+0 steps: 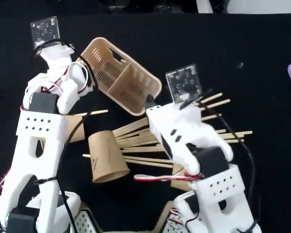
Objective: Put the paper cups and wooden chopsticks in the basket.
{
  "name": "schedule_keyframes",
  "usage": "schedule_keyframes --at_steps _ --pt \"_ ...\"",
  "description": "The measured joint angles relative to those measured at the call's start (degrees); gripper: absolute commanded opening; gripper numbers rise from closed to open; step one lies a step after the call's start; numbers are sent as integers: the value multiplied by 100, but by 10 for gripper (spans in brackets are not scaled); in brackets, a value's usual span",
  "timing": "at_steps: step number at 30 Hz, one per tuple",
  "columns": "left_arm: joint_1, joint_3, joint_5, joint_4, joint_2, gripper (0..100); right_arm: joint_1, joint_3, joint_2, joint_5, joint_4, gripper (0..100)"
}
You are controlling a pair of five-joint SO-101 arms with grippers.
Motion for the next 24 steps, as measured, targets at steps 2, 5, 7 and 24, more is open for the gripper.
schedule_keyframes --at_steps 2,5,7,24 --pt "0 9 193 0 0 31 -53 0 229 -211 -70 184" --pt "0 9 378 0 0 31 -26 -105 826 -633 -132 185" --pt "0 9 475 0 0 31 -26 -281 1310 -826 -176 185" --pt "18 193 158 396 9 30 1073 -2963 4035 -475 79 11"
